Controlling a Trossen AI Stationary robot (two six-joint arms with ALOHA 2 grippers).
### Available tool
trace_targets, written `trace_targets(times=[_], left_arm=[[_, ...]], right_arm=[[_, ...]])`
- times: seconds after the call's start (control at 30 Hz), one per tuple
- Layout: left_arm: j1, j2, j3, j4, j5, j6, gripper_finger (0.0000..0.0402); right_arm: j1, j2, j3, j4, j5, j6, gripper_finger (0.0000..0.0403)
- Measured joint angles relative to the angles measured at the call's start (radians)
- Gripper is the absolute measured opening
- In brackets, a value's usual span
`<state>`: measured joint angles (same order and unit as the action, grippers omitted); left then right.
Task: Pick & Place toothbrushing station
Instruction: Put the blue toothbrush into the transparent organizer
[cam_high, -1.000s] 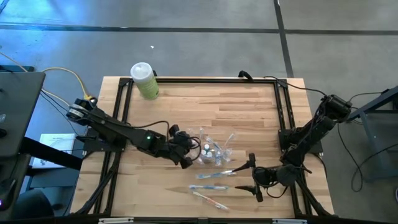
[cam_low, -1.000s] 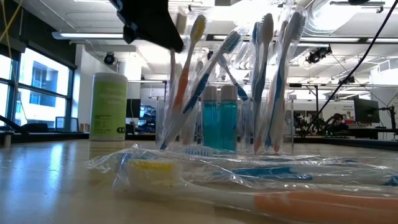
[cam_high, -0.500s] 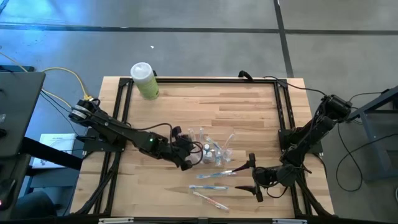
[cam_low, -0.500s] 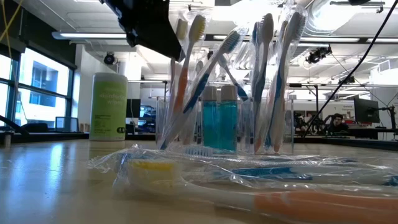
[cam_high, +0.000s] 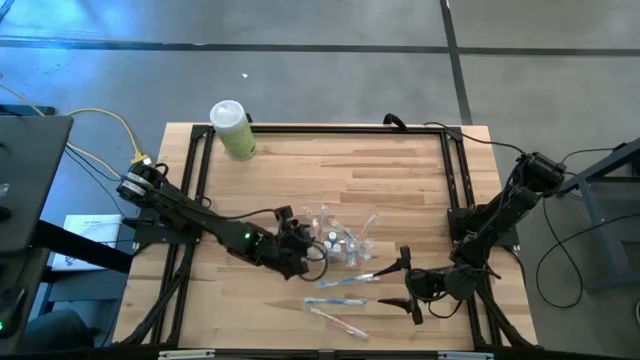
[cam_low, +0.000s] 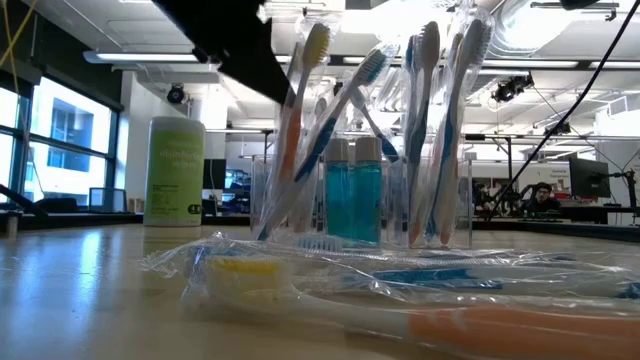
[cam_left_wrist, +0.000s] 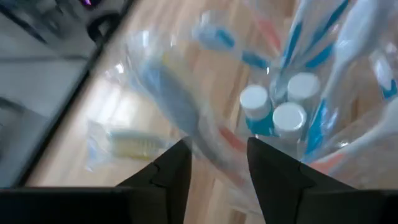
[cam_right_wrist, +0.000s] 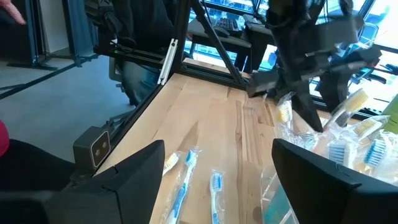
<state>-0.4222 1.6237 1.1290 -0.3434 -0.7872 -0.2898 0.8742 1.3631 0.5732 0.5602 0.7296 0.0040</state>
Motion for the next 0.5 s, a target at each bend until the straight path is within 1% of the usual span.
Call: trace_targets(times=[0.17, 0.27, 0.37, 0.43, 0.5], left_arm=[[-0.075, -0.024, 0.0, 0.089, -0.124, 0.134, 0.0151], [-0.133, -0.038, 0.0, 0.155, -0.245, 0.248, 0.0152], [-0.201, -0.043, 0.002, 0.222, -0.353, 0.401, 0.0152], [-0.247, -0.043, 0.002, 0.253, -0.372, 0.455, 0.0152], [-0.293, -0.043, 0.002, 0.254, -0.336, 0.452, 0.0152]], right_arm=[[0.0, 0.0, 0.0, -0.005, 0.0, 0.002, 0.029], [0.0, 0.0, 0.0, -0.005, 0.0, 0.002, 0.029], [0.001, 0.0, 0.0, -0.005, 0.0, 0.002, 0.029], [0.001, 0.0, 0.0, -0.005, 0.0, 0.004, 0.029], [0.001, 0.0, 0.0, -0.007, 0.0, 0.004, 0.029]])
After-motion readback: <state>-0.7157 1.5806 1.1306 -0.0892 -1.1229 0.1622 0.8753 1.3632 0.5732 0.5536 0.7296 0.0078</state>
